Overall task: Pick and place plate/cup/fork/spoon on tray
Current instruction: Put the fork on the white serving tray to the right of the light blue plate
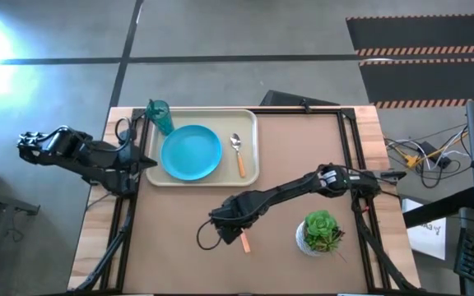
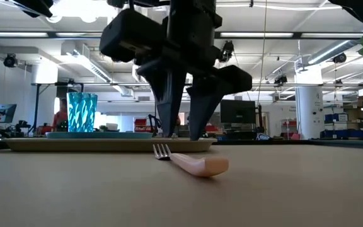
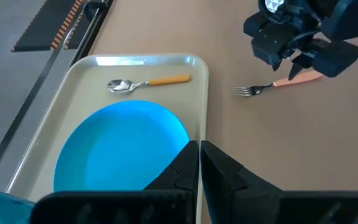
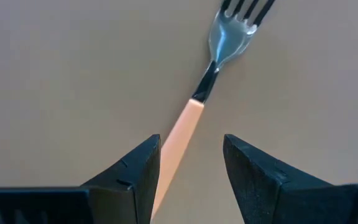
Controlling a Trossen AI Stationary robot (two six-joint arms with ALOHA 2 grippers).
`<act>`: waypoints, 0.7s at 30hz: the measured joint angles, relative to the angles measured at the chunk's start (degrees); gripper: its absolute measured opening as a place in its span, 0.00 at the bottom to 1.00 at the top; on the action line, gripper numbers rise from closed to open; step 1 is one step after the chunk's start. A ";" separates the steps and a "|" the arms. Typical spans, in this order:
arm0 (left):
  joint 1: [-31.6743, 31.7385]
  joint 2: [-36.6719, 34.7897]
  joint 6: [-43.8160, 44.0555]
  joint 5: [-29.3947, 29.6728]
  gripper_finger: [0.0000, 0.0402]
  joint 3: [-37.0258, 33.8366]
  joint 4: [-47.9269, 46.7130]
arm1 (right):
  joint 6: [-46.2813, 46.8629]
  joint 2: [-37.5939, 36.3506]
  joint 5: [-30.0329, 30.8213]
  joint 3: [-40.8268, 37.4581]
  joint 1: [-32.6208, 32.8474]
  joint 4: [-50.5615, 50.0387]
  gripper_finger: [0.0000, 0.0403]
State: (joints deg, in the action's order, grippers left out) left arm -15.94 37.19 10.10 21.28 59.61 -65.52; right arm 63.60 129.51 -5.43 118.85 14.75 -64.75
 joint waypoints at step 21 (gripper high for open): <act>0.00 -0.03 -0.03 -1.34 0.00 0.00 -0.07 | 9.62 -0.22 3.47 -5.55 -0.16 10.57 0.41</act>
State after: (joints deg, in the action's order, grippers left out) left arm -15.94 37.15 10.07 19.94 59.61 -65.58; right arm 73.22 129.29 -1.96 113.29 14.59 -54.18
